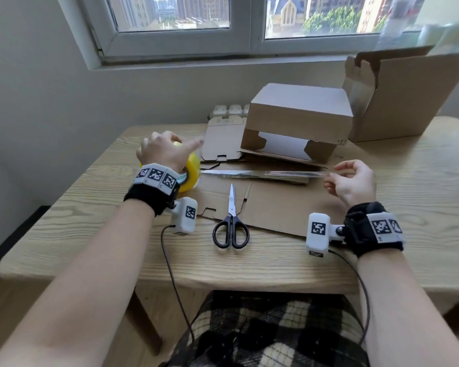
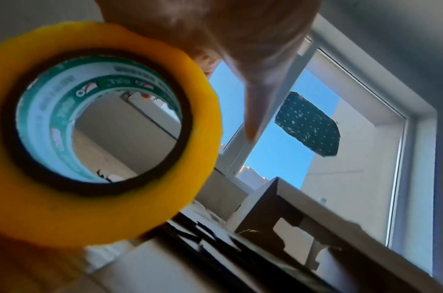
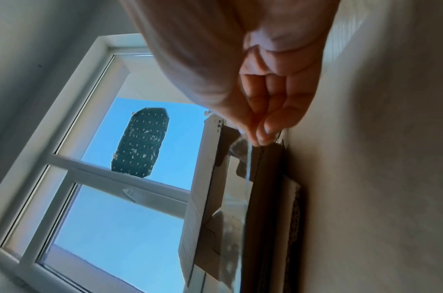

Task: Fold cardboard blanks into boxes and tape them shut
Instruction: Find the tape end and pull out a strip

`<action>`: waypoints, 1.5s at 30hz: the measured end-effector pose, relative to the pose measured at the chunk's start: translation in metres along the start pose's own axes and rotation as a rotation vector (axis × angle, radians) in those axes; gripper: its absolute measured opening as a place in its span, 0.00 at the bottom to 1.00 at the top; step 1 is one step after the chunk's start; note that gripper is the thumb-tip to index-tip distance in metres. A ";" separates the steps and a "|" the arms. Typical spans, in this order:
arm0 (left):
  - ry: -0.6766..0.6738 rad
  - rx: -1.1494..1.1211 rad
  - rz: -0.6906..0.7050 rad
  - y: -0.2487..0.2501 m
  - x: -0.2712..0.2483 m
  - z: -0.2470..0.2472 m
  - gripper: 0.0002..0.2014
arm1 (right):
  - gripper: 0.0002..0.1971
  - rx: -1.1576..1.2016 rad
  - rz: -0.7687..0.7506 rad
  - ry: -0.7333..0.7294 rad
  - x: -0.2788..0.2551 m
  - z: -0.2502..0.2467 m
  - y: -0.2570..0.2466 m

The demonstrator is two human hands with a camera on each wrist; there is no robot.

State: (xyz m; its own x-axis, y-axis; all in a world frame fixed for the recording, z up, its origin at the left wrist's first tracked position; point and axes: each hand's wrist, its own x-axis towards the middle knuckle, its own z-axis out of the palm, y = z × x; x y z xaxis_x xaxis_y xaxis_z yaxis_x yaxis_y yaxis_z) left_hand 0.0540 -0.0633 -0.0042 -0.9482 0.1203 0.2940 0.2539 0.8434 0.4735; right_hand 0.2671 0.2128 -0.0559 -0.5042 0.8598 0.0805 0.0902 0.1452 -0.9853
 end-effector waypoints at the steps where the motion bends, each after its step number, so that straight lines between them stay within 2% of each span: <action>1: -0.005 0.062 0.010 0.001 0.000 0.001 0.30 | 0.11 0.034 0.040 -0.039 0.000 -0.005 -0.001; 3: 0.014 0.026 0.015 -0.002 0.005 0.002 0.31 | 0.11 0.100 0.105 -0.100 0.000 -0.015 -0.002; 6: -0.037 -0.372 -0.084 -0.017 0.019 -0.002 0.25 | 0.11 0.152 0.113 -0.103 0.002 -0.032 -0.001; 9: 0.047 -0.600 -0.180 -0.033 0.025 -0.011 0.24 | 0.11 0.148 0.054 -0.066 0.003 -0.043 0.003; 11: 0.072 -0.573 -0.128 -0.030 0.025 -0.008 0.21 | 0.11 0.086 0.032 -0.027 0.006 -0.041 0.008; 13: 0.009 -0.457 -0.022 -0.016 0.020 -0.001 0.16 | 0.11 0.081 0.069 0.032 0.008 -0.037 0.011; 15: -0.046 -0.318 0.042 -0.001 0.015 0.004 0.16 | 0.10 0.171 0.147 0.061 0.009 -0.039 0.013; 18: -0.109 -0.210 0.077 0.010 0.013 0.004 0.17 | 0.07 0.271 0.251 0.023 0.010 -0.051 0.016; 22: -0.156 -0.242 0.091 0.007 0.016 0.001 0.17 | 0.06 0.374 0.346 -0.054 0.007 -0.060 0.014; 26: -0.176 -0.283 0.113 0.002 0.016 0.001 0.18 | 0.05 0.421 0.361 -0.050 0.002 -0.059 0.009; 29: -0.187 -0.299 0.110 0.002 0.015 0.000 0.18 | 0.06 0.586 0.429 -0.070 0.002 -0.058 0.009; 31: -0.193 -0.305 0.117 0.002 0.015 0.000 0.17 | 0.08 0.736 0.445 -0.029 0.000 -0.058 0.011; 34: -0.199 -0.297 0.128 0.002 0.016 0.000 0.17 | 0.09 0.796 0.406 0.075 -0.008 -0.056 0.007; 37: -0.199 -0.275 0.136 0.004 0.015 0.000 0.17 | 0.10 0.590 0.297 0.170 -0.017 -0.050 0.001; 40: -0.189 -0.252 0.142 0.006 0.015 0.002 0.18 | 0.10 0.395 0.119 0.225 -0.024 -0.037 -0.012; 42: -0.187 -0.244 0.141 0.006 0.015 0.002 0.18 | 0.09 0.319 0.002 0.171 -0.027 -0.021 -0.024; 45: -0.192 -0.245 0.127 0.005 0.016 0.002 0.18 | 0.09 0.164 -0.093 -0.045 -0.037 0.015 -0.038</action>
State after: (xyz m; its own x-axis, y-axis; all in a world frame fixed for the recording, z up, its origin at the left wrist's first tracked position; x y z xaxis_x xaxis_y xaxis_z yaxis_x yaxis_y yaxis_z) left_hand 0.0402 -0.0567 0.0012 -0.9186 0.3327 0.2132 0.3890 0.6671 0.6354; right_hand 0.2699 0.1679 -0.0239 -0.5424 0.8229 0.1695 -0.0978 0.1385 -0.9855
